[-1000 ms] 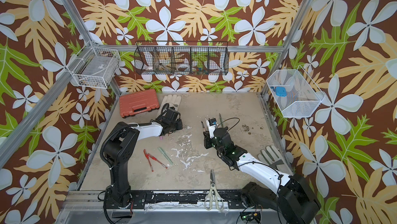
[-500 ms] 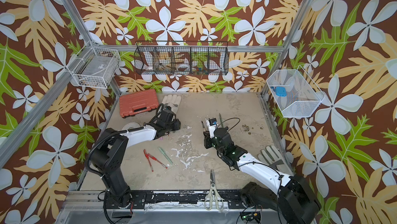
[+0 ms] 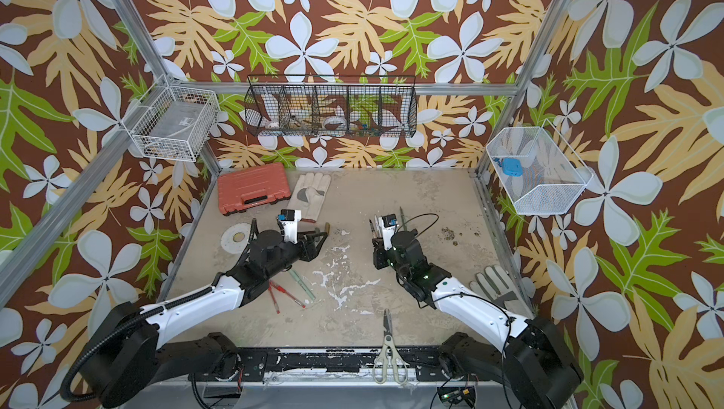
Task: Remove pen caps from pens
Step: Place the pen at the top-right of the table.
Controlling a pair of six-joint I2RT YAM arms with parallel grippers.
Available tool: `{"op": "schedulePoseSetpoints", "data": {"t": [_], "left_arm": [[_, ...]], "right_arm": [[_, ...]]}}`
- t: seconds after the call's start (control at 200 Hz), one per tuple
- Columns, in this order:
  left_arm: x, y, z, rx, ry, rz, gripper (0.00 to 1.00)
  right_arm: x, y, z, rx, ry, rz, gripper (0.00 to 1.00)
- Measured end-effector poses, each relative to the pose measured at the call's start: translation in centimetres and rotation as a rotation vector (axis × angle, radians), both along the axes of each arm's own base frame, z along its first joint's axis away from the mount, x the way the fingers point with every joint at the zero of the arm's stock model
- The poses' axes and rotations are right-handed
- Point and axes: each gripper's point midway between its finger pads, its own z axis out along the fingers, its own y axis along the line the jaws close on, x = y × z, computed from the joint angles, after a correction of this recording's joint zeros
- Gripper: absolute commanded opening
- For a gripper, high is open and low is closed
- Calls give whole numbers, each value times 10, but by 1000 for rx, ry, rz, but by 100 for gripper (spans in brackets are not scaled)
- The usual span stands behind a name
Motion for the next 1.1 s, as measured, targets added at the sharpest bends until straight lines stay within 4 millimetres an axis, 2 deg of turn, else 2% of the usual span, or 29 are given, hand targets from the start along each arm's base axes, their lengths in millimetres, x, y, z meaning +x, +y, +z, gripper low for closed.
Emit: {"op": "schedulePoseSetpoints", "data": {"t": [0.12, 0.22, 0.295, 0.36, 0.465, 0.575, 0.676, 0.826, 0.956, 1.101], "left_arm": [[-14, -7, 2, -40, -42, -79, 55], [-20, -15, 3, -56, -54, -131, 55], [-23, -18, 8, -71, -76, -158, 55], [-25, -19, 10, -73, -90, -172, 54], [-28, -21, 13, -78, -99, -190, 55], [-29, -23, 18, -86, -114, -201, 55], [-31, -25, 19, -91, -116, -221, 55], [-32, -27, 21, -95, -119, -232, 55], [-34, -27, 25, -102, -128, -242, 55], [-35, -26, 31, -109, -141, -242, 55]], "right_arm": [[31, -21, 4, 30, 41, -79, 0], [65, -43, -3, 35, 100, -145, 0], [92, -72, -23, 27, 174, -235, 0], [108, -95, -45, 7, 246, -303, 0], [128, -116, -77, -34, 334, -348, 0], [135, -130, -106, -82, 404, -362, 1], [141, -137, -120, -120, 432, -367, 3], [149, -137, -128, -150, 450, -353, 12], [153, -138, -137, -166, 480, -354, 16], [158, -139, -138, -171, 479, -358, 22]]}}
